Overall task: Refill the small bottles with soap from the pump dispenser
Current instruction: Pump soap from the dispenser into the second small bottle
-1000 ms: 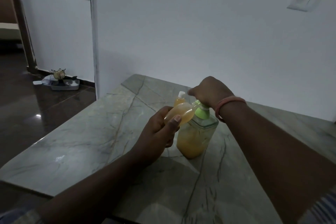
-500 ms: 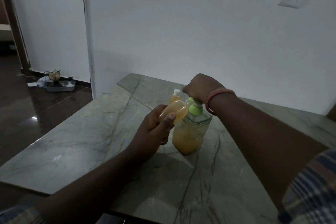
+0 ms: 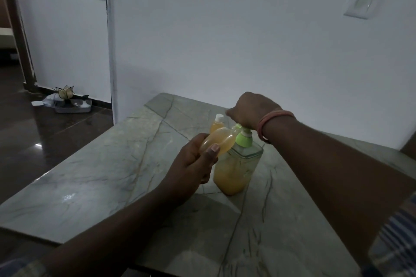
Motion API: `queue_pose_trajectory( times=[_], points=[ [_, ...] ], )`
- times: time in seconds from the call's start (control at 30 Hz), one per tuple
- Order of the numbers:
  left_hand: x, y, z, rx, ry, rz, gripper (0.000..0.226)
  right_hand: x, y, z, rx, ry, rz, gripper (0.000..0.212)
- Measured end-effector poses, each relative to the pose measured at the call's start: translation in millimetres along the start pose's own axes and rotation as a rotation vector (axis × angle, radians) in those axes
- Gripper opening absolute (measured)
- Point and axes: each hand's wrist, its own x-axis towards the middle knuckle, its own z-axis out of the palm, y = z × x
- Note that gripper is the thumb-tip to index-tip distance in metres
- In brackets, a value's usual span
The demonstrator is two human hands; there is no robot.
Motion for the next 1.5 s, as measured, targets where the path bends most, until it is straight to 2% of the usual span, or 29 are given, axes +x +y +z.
queue_pose_trajectory(
  times=[0.07,0.17,0.33,0.53,0.73,0.83,1.03,1.23,1.37,1.5],
  points=[
    [2.0,-2.5,0.0,-0.003,0.002,0.005,0.039,0.9,2.1,2.9,0.041,0.037,0.014,0.027],
    [2.4,-4.3,0.3,-0.002,0.008,0.003,0.039,-3.8,4.2,5.2,0.103,-0.011,0.03,0.031],
    [2.9,-2.5,1.1,-0.022,-0.005,0.001,0.034,-7.1,1.1,-7.5,0.059,-0.055,0.0,0.033],
    [5.0,-7.7,-1.4,-0.005,0.01,0.012,0.039,-3.0,3.8,1.6,0.114,-0.072,0.031,0.035],
    [3.3,-4.1,0.7,-0.008,0.004,-0.002,0.041,-5.6,0.0,-4.8,0.058,-0.047,-0.014,0.033],
    [4.8,-5.6,-0.3,-0.012,-0.001,0.008,0.041,-2.8,4.3,0.0,0.119,-0.006,0.032,0.031],
    [1.7,-4.9,-0.5,-0.006,-0.001,-0.003,0.038,-7.9,2.6,-3.0,0.1,-0.056,0.024,0.035],
    [4.5,-7.6,-2.2,0.011,-0.009,0.021,0.048,-2.6,7.0,3.5,0.18,-0.012,0.052,0.03],
    [3.9,-7.3,-2.0,0.039,-0.002,0.022,0.039,-5.2,2.4,-0.4,0.108,-0.051,0.032,0.032],
    [1.6,-5.6,-0.4,0.012,-0.006,0.019,0.044,-4.4,2.4,-4.5,0.079,-0.036,-0.005,0.031]
  ],
)
